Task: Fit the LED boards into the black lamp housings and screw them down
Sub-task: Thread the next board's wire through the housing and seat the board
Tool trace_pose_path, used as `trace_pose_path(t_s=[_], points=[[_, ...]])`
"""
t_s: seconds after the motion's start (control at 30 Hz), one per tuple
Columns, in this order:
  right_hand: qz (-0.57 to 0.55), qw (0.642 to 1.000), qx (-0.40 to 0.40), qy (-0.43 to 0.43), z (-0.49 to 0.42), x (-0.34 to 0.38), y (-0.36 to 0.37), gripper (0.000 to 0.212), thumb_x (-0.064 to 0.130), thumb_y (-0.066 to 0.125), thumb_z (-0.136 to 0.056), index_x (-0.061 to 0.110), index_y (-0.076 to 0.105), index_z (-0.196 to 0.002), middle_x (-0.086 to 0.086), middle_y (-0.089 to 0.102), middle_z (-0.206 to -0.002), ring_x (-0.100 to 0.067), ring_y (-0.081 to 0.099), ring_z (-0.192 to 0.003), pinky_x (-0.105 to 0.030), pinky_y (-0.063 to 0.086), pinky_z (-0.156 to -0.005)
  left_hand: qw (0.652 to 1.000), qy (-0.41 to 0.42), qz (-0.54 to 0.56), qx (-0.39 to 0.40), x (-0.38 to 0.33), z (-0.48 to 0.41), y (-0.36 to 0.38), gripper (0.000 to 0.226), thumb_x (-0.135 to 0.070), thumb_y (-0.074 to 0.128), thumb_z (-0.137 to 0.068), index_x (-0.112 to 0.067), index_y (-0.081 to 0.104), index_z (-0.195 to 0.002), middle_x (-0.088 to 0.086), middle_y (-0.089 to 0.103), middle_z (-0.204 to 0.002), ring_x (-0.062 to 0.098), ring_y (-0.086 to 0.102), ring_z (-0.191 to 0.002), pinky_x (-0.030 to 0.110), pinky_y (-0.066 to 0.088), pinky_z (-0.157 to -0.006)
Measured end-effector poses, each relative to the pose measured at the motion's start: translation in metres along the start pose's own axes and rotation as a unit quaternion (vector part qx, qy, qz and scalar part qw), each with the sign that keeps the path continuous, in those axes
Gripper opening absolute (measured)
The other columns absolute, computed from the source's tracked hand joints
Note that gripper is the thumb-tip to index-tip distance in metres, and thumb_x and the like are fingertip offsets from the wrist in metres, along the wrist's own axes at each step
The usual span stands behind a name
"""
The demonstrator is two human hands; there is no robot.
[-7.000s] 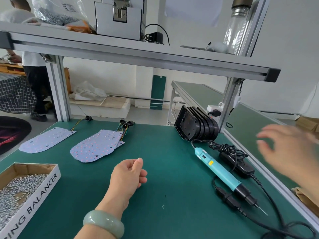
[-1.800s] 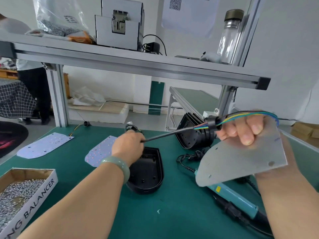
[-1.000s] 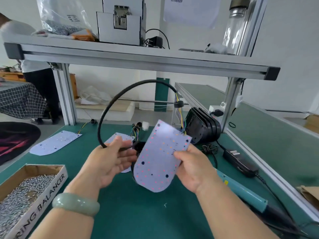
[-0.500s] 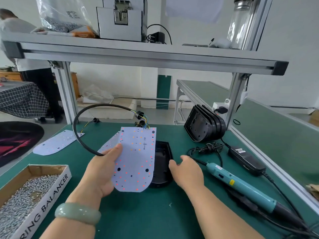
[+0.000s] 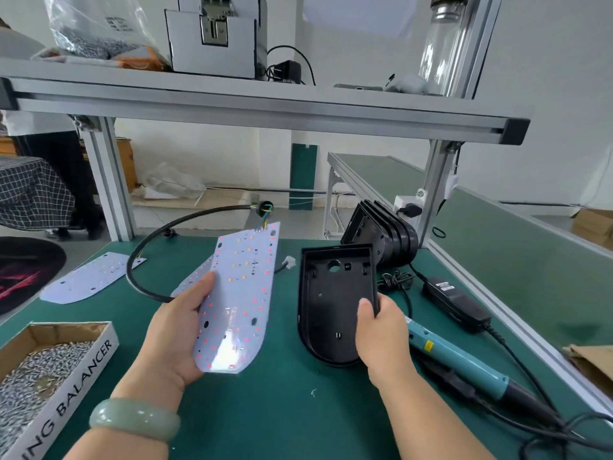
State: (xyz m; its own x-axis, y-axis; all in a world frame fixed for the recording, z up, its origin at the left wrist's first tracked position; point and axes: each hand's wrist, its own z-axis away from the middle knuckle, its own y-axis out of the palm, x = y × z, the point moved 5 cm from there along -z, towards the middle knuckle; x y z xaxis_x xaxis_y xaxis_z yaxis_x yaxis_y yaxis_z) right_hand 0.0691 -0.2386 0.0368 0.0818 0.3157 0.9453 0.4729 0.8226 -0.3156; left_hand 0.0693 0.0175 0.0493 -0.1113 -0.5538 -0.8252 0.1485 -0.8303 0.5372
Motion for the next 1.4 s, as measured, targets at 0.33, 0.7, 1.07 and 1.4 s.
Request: trace_pose_path(t_s=[0.33, 0.7, 1.07, 1.4], points=[[-0.060, 0.998, 0.030, 0.012, 0.004, -0.006, 0.000, 0.022, 0.021, 0.047, -0.098, 0.013, 0.061, -0.113, 0.000, 0.067, -0.099, -0.013, 0.058, -0.081, -0.026, 0.043, -0.070, 0.995, -0.028, 0.008, 0.096, 0.020, 0.010, 0.032, 0.049, -0.028, 0.046, -0.095, -0.011, 0.076, -0.060, 0.003, 0.066, -0.054, 0.016, 0.061, -0.039, 0.017, 0.045, -0.036], [-0.208, 0.977, 0.024, 0.032, 0.005, -0.004, 0.000, 0.019, 0.022, 0.050, -0.099, 0.014, 0.062, -0.112, -0.004, 0.071, -0.105, -0.028, 0.065, -0.101, -0.048, 0.051, -0.095, 0.995, -0.055, -0.043, 0.070, 0.024, 0.011, 0.025, 0.032, -0.023, 0.049, -0.093, -0.003, 0.071, -0.083, 0.008, 0.069, -0.060, 0.019, 0.063, -0.041, 0.020, 0.046, -0.036], [-0.247, 0.951, 0.099, 0.159, 0.011, -0.014, 0.013, 0.032, 0.023, 0.047, -0.099, -0.007, 0.053, -0.109, -0.035, 0.044, -0.126, -0.033, 0.054, -0.083, -0.068, 0.036, -0.099, 0.995, -0.042, -0.023, 0.083, 0.020, 0.012, 0.024, 0.047, -0.027, 0.044, -0.096, -0.009, 0.074, -0.064, 0.007, 0.060, -0.051, 0.019, 0.056, -0.036, 0.016, 0.043, -0.036], [-0.223, 0.973, 0.055, 0.009, 0.006, -0.001, 0.003, 0.018, 0.018, 0.052, -0.097, 0.017, 0.061, -0.113, 0.000, 0.071, -0.104, -0.018, 0.067, -0.098, -0.043, 0.052, -0.095, 0.993, -0.032, -0.058, 0.100, 0.026, 0.009, 0.027, 0.034, -0.023, 0.058, -0.071, 0.001, 0.067, -0.092, 0.012, 0.071, -0.068, 0.023, 0.067, -0.049, 0.027, 0.052, -0.042]])
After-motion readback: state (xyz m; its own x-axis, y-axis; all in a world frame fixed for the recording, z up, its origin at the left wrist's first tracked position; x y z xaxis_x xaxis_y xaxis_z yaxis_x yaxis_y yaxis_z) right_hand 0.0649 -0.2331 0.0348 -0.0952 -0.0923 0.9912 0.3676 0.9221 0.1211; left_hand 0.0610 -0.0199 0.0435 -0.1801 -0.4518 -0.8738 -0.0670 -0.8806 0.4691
